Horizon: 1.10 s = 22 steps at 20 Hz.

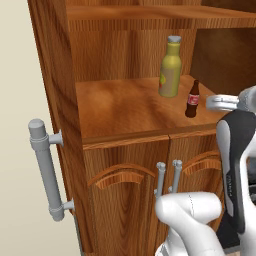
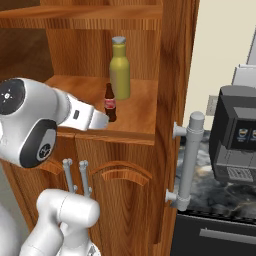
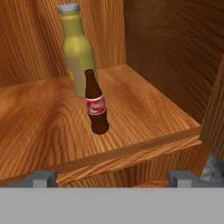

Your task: Pick the juice, can, bottled drink from the counter and place them in the open cabinet.

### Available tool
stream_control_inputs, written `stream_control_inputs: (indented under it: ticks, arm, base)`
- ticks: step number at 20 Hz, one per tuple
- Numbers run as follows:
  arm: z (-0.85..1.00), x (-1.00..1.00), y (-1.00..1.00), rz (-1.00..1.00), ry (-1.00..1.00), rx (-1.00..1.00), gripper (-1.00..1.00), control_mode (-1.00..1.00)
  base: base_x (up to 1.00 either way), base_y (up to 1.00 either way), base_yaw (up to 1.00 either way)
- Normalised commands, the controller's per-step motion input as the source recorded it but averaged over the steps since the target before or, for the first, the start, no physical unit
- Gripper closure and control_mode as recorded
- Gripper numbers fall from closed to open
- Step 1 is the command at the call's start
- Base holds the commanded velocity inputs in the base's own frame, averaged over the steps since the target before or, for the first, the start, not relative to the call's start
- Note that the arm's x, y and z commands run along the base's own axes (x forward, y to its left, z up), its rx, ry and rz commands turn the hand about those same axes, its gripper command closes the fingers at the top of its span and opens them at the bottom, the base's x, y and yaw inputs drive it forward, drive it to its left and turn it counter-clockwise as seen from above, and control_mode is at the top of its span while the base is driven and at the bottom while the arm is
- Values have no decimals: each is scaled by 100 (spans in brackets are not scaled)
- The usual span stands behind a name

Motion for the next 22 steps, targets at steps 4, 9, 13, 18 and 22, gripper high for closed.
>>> stream_control_inputs:
  ticks: [4, 9, 13, 18, 22]
  arm:
    - [-1, -76, 12, 2, 21, 5, -100, -100]
    - [-1, -73, 23, 0, 16, 4, -100, -100]
    - [-3, -60, 34, 0, 20, 0, -100, -100]
    - [-45, -30, 31, 0, 6, 0, -100, -100]
    - [-63, 0, 14, 0, 0, 0, -100, -100]
  base:
    - [0, 0, 0]
    - [0, 0, 0]
    - [0, 0, 0]
    - [0, 0, 0]
    - [0, 0, 0]
